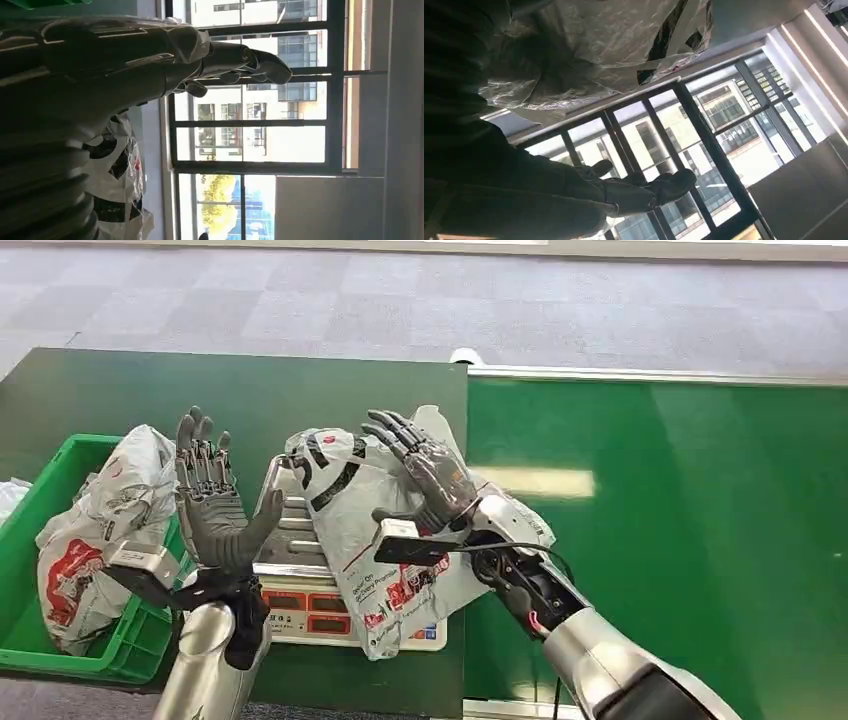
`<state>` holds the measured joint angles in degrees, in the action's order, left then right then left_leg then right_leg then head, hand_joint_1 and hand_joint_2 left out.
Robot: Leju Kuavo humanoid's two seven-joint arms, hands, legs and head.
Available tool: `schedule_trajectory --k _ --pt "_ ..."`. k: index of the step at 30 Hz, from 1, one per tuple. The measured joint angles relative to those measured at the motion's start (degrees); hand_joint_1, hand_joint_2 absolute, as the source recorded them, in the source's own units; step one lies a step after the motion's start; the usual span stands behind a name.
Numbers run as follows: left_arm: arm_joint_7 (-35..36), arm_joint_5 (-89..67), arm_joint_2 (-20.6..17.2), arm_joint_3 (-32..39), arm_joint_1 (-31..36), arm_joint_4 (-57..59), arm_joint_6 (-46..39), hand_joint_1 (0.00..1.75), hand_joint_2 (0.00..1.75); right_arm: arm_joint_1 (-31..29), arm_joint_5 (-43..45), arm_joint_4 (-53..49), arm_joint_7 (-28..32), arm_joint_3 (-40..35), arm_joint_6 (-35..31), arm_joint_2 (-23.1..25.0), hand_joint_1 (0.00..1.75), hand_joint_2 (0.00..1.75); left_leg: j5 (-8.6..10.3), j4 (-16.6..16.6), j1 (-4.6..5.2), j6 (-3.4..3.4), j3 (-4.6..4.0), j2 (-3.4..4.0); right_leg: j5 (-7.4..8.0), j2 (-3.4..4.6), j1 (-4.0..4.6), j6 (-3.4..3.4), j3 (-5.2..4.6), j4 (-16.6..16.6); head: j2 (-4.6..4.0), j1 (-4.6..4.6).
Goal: Moved the parcel from conveyor to table for the left to box.
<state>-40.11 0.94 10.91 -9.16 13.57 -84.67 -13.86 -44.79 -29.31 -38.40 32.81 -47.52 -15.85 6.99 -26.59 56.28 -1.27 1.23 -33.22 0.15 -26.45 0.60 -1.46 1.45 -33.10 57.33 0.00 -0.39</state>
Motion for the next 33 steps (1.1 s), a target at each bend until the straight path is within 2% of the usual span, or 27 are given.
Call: schedule_trajectory --k 7,12,17,24,33 --pt "0.0 0.0 0.0 0.02 0.2 0.31 -0.24 0.0 1.75 1.35 4.07 -1.49 2.34 2.1 1.9 -0.35 0.0 1.75 0.0 0.0 0.0 0.0 -0.01 -0.04 0.0 0.0 0.0 0.0 0.0 0.0 0.0 -0.02" --pt "0.0 0.0 -0.09 0.07 0.17 0.29 -0.5 0.0 1.75 4.73 10.45 -7.79 4.02 7.94 0.37 -1.09 0.0 1.75 0.0 0.0 0.0 0.0 -0.01 -0.06 0.0 -0.01 0.0 0.0 0.01 -0.01 0.0 -0.02" --pt "0.0 -0.09 -0.37 0.22 -0.2 0.13 -1.27 0.0 1.75 11.91 17.33 -18.9 5.07 16.41 -0.46 -2.51 0.0 1.75 -0.01 0.0 0.0 0.0 -0.01 -0.07 -0.01 -0.02 0.0 0.01 0.01 -0.01 0.0 -0.02" --pt "0.0 -0.06 -0.9 0.42 -1.69 -1.4 -1.42 0.0 1.75 21.82 19.32 -33.34 6.05 25.23 -1.75 -4.04 0.0 1.75 -0.03 -0.01 0.0 0.01 -0.02 -0.04 -0.02 -0.01 0.0 0.0 0.0 -0.02 0.0 -0.02" --pt "0.0 -0.17 -1.31 0.48 -3.52 -4.39 0.9 0.0 1.75 30.41 28.0 -40.11 6.69 33.71 -1.73 -3.87 0.0 1.75 -0.03 -0.01 0.0 0.01 -0.02 -0.05 -0.02 -0.02 0.0 0.0 0.03 -0.02 0.0 -0.02"
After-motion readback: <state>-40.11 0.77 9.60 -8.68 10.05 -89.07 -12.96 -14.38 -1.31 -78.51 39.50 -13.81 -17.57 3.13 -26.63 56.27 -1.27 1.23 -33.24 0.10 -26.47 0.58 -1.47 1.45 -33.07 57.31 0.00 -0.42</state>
